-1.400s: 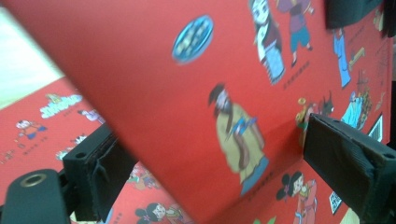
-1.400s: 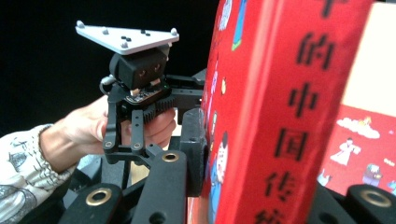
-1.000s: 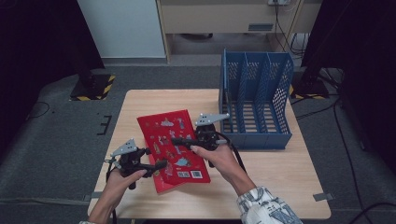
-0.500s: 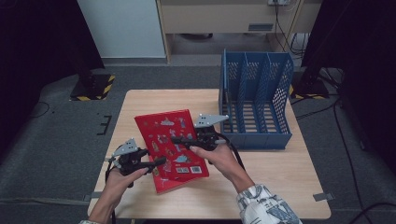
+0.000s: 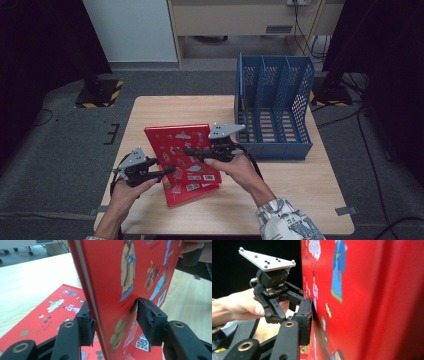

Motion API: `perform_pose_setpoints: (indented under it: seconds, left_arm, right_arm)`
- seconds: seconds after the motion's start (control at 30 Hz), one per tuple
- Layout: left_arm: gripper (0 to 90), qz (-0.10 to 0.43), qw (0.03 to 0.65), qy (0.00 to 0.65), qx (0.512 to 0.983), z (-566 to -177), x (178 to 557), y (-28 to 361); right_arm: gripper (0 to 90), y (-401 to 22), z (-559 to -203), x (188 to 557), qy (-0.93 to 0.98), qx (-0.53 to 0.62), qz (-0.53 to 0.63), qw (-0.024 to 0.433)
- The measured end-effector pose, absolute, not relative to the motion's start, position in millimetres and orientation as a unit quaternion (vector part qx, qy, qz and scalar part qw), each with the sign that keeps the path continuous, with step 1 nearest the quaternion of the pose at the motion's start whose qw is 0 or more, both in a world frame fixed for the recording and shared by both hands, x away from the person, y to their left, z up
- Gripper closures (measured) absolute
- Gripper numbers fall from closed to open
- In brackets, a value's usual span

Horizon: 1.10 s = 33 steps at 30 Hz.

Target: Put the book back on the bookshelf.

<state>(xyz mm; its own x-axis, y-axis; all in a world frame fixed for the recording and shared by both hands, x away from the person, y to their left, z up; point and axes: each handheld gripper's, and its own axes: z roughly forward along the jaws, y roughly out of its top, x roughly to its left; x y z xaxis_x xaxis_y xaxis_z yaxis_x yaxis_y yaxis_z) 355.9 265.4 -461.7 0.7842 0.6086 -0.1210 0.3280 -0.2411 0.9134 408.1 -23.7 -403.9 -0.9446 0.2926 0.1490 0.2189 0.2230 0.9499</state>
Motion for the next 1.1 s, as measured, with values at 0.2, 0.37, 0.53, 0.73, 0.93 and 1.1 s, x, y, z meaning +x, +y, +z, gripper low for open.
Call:
perform_pose_setpoints:
  seconds: [0.2, 0.37, 0.53, 0.73, 0.93, 1.1]
  left_arm:
    - [52.3, 0.145, 0.531, 0.301, 0.778, -460.8, 355.2, 269.3]
    - [52.6, 0.153, 0.526, 0.299, 0.782, -459.8, 354.8, 266.9]
    - [52.8, 0.155, 0.523, 0.299, 0.783, -459.2, 355.0, 266.4]
    - [52.8, 0.162, 0.519, 0.297, 0.785, -458.5, 355.7, 267.0]
    - [52.7, 0.166, 0.519, 0.297, 0.784, -459.0, 356.8, 267.7]
    - [51.6, 0.168, 0.52, 0.302, 0.781, -459.5, 358.7, 267.4]
  right_arm:
    - [56.3, -22.7, -405.7, 408.0, 0.785, 0.164, 0.596, 0.035]
    - [54.9, -27.9, -401.0, 407.6, 0.775, 0.166, 0.608, 0.042]
    - [52.9, -33.7, -394.5, 406.8, 0.763, 0.17, 0.623, 0.047]
    - [47.0, -32.4, -386.6, 406.5, 0.762, 0.16, 0.626, 0.04]
    - [49.2, -31.4, -376.5, 406.7, 0.762, 0.142, 0.631, 0.039]
    - [57.6, -32.1, -373.6, 406.9, 0.763, 0.136, 0.631, 0.043]
